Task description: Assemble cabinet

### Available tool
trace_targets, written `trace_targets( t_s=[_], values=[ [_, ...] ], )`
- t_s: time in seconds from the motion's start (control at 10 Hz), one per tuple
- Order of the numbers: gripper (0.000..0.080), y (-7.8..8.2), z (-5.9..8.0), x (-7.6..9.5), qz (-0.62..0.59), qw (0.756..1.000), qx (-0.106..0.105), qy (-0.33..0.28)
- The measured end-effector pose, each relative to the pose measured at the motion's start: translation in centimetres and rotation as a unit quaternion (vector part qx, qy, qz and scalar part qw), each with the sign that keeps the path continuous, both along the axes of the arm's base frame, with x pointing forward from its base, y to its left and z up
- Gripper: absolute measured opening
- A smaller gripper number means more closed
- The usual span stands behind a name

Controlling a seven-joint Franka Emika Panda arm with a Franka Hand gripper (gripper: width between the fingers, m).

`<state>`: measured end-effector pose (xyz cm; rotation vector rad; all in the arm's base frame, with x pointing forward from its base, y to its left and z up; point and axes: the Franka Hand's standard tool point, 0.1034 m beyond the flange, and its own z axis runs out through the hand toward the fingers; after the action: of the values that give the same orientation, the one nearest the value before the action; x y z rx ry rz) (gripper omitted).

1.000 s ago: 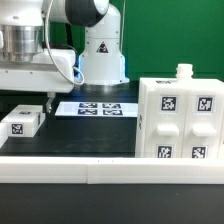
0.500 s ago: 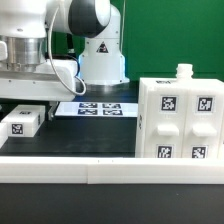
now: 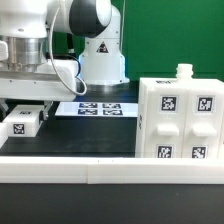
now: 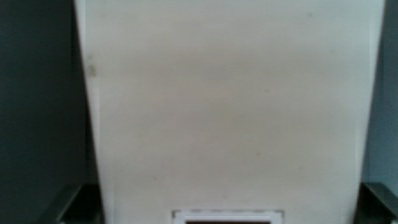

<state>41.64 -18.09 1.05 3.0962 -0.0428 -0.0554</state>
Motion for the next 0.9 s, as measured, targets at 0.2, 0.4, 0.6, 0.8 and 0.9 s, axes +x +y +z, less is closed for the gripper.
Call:
trace_targets(
  t_s=[0.2, 0.4, 0.6, 0.8, 0.9],
  values=[
    [0.0558, 0.0, 0.0, 0.0, 0.0, 1.0, 0.0, 0.0],
    [0.0558, 1.1, 1.5, 0.5, -0.012, 1.0, 0.012, 0.005],
    [0.0559, 3.4, 5.2, 1.8, -0.022, 0.999, 0.024, -0.012],
    [0.056, 6.5, 8.0, 3.1, -0.043, 0.998, 0.036, -0.019],
    [0.056, 8.3, 9.0, 3.8, -0.053, 0.998, 0.038, -0.024]
  ],
)
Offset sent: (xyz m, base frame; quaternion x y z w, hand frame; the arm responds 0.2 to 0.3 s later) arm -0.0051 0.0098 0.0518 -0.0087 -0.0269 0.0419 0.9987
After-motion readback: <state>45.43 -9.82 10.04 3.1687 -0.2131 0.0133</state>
